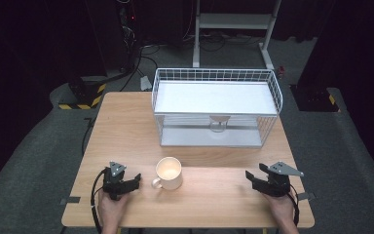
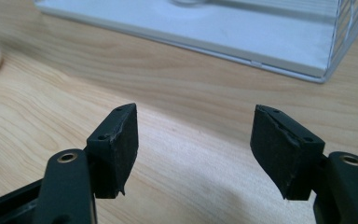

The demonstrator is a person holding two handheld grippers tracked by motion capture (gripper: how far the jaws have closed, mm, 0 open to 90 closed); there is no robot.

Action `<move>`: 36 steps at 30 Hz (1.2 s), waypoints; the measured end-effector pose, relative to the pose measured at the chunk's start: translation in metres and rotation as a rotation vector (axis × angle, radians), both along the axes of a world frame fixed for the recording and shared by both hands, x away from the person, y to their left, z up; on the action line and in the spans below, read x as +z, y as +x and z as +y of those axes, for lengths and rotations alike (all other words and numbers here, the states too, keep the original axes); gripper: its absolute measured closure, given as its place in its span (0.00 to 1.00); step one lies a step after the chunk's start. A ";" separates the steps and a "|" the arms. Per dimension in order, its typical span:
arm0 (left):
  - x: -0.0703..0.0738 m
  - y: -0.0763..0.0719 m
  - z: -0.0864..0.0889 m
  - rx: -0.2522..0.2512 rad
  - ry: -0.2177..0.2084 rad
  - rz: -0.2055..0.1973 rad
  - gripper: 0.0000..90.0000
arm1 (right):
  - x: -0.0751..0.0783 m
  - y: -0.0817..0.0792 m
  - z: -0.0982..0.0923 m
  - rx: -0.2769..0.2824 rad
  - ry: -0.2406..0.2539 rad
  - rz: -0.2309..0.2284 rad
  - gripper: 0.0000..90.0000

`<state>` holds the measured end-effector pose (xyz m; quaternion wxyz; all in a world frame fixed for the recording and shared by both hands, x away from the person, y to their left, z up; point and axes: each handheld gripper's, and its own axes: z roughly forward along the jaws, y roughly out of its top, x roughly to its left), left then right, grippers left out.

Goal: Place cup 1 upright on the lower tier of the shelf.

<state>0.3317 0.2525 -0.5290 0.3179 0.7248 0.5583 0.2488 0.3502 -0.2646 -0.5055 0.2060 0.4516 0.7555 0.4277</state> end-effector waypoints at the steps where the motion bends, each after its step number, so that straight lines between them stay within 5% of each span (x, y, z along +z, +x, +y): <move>1: 0.000 0.000 0.000 0.000 0.000 0.000 0.22 | -0.002 -0.001 0.001 -0.006 -0.008 0.004 0.36; 17: 0.000 0.000 0.000 0.000 0.000 0.000 0.22 | -0.017 0.002 0.012 0.051 -0.163 0.070 0.35; 36: 0.000 -0.001 -0.001 0.013 -0.004 0.001 0.22 | -0.018 0.006 0.015 0.047 -0.173 0.104 0.33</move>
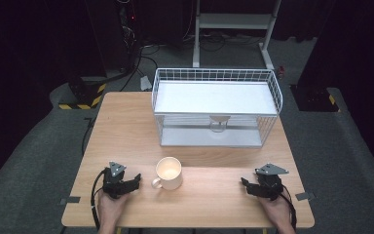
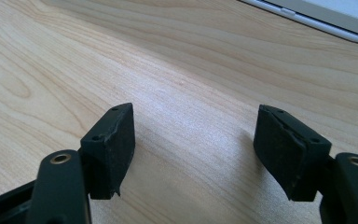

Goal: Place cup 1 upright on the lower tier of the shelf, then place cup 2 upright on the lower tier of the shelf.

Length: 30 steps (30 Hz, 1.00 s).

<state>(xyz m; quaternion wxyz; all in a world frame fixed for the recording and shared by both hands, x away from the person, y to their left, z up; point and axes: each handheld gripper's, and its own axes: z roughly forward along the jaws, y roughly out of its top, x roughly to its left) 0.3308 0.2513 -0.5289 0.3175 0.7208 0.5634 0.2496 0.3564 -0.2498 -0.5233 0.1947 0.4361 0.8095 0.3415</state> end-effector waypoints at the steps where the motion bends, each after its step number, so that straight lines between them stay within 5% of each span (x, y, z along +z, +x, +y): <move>1: 0.000 0.000 0.000 -0.003 0.002 0.001 0.21 | 0.000 0.000 0.000 -0.001 -0.001 0.000 0.32; 4: 0.001 -0.001 0.000 -0.004 -0.003 0.002 0.24 | 0.000 0.002 0.001 0.000 -0.002 -0.001 0.32; 7: 0.003 -0.002 0.002 -0.008 -0.081 -0.001 0.24 | 0.000 0.002 0.001 -0.001 -0.002 -0.001 0.32; 13: 0.014 -0.012 -0.004 -0.085 -0.146 -0.052 0.20 | 0.000 0.002 0.001 0.000 -0.003 -0.001 0.32; 25: 0.029 -0.031 -0.010 -0.145 -0.264 -0.098 0.16 | 0.000 0.002 0.001 0.001 -0.004 -0.002 0.32; 30: 0.030 -0.039 -0.011 -0.159 -0.257 -0.096 0.16 | 0.000 0.002 0.001 0.003 -0.005 -0.004 0.32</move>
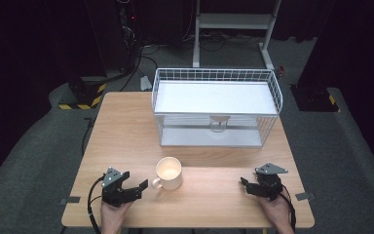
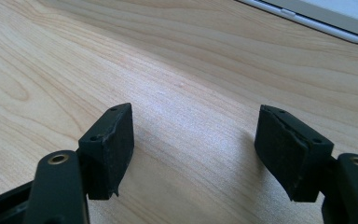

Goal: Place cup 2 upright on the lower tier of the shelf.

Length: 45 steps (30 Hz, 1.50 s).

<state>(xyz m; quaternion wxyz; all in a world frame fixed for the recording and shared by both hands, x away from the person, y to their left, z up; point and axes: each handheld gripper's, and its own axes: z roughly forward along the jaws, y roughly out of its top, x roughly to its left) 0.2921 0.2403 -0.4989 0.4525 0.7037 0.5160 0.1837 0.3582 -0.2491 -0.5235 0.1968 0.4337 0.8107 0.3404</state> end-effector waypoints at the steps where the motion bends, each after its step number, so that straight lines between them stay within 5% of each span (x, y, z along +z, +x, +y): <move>1: 0.000 -0.002 0.000 -0.002 -0.009 -0.003 0.16 | 0.000 0.000 0.000 -0.001 0.000 0.000 0.32; 6: 0.004 -0.009 -0.004 -0.019 -0.037 -0.025 0.15 | 0.000 0.000 0.000 0.000 0.000 0.000 0.32; 13: 0.009 -0.015 -0.017 -0.060 0.005 -0.043 0.12 | 0.000 0.000 0.000 0.000 0.000 0.000 0.32; 21: 0.010 -0.013 -0.034 -0.095 0.055 -0.048 0.09 | 0.000 0.000 0.000 -0.001 0.000 0.000 0.32; 45: 0.005 0.004 -0.065 -0.151 0.099 -0.025 0.08 | 0.000 0.000 0.000 -0.004 0.000 0.000 0.31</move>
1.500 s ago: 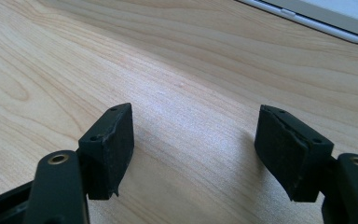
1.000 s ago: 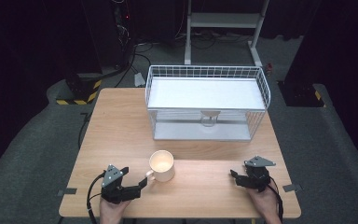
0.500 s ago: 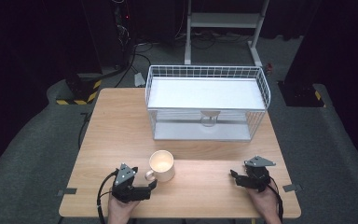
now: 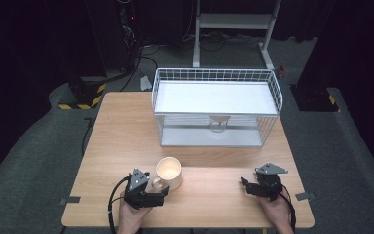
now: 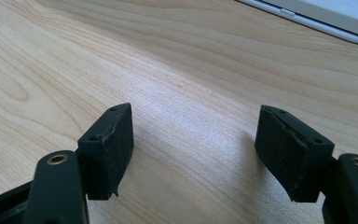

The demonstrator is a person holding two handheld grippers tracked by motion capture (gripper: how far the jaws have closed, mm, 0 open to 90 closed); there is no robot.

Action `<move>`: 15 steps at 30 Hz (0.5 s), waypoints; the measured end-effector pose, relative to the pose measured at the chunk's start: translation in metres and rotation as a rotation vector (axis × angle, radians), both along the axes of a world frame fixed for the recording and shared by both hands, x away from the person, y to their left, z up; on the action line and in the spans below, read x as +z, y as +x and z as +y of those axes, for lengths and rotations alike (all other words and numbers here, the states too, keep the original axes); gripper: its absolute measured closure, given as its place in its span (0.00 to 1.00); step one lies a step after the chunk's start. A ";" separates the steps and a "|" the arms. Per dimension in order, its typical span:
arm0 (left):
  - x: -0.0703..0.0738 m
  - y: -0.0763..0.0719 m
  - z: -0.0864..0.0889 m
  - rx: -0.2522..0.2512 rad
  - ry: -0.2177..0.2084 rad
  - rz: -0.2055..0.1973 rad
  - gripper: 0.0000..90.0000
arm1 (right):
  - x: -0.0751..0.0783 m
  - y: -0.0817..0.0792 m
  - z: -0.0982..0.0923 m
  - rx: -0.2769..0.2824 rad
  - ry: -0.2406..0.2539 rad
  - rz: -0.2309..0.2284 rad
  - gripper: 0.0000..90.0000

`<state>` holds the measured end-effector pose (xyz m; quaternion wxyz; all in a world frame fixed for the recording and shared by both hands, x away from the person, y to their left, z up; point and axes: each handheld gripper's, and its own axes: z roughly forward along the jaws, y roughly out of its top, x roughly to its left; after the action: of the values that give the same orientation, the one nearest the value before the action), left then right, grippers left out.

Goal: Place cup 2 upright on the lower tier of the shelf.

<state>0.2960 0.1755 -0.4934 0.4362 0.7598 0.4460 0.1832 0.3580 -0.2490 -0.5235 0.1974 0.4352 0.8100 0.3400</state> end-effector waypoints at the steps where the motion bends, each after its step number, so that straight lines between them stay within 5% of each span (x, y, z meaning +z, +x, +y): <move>1: 0.000 0.001 0.000 -0.001 0.001 0.001 0.08 | 0.000 0.000 0.000 -0.001 0.000 0.000 0.31; 15: 0.000 0.014 -0.017 -0.032 0.039 -0.008 0.05 | 0.000 0.000 0.000 -0.006 0.000 0.001 0.31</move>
<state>0.3096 0.1589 -0.4936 0.4258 0.7745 0.4283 0.1881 0.3577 -0.2487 -0.5235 0.1978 0.4378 0.8088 0.3392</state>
